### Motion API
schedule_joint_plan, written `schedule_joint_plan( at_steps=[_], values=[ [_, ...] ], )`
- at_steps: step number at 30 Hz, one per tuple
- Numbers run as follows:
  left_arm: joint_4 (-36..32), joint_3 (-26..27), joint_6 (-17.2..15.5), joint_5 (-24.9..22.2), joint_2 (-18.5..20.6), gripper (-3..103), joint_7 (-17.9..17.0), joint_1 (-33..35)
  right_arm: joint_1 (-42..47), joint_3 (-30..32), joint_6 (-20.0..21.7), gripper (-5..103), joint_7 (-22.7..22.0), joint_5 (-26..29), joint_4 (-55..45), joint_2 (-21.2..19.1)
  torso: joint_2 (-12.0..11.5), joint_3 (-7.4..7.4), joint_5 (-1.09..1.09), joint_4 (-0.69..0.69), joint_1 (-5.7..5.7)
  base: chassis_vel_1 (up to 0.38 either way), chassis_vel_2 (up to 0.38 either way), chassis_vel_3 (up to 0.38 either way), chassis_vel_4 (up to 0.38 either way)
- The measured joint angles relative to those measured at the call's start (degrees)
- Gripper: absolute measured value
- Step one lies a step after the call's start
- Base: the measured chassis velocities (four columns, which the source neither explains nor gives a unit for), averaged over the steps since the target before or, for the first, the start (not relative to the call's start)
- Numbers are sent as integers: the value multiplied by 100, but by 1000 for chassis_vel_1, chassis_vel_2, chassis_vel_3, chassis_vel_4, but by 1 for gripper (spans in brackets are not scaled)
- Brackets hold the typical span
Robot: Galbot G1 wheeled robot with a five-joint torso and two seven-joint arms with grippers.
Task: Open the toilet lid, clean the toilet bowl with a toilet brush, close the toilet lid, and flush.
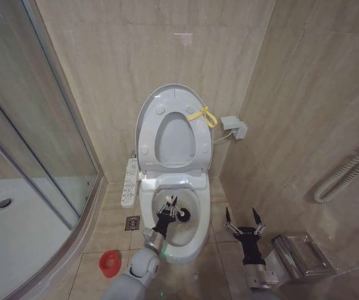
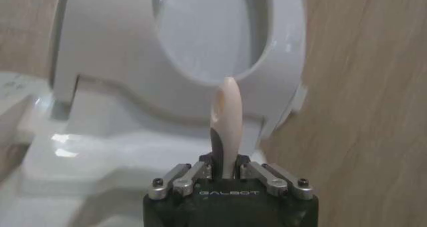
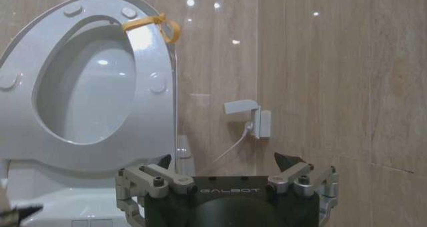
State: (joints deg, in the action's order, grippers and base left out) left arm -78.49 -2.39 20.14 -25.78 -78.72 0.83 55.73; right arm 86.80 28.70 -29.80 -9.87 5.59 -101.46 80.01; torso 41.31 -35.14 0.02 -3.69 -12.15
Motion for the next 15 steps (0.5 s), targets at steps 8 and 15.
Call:
schedule_joint_plan(
  at_steps=[8, 15],
  values=[
    [-527, 12, 64, -325, 38, 19, 122, 276, 27, 25, -1, 100, 1, -32, -24, 43, 1, 1, 1, 2, 0, 0, 0, 0, 0],
    [2, 129, -91, -303, 18, 19, -28, 320, 6, 23, -9, 100, 3, -44, -32, 98, 1, 1, 0, 1, 0, 0, 0, 0, 0]
  ],
)
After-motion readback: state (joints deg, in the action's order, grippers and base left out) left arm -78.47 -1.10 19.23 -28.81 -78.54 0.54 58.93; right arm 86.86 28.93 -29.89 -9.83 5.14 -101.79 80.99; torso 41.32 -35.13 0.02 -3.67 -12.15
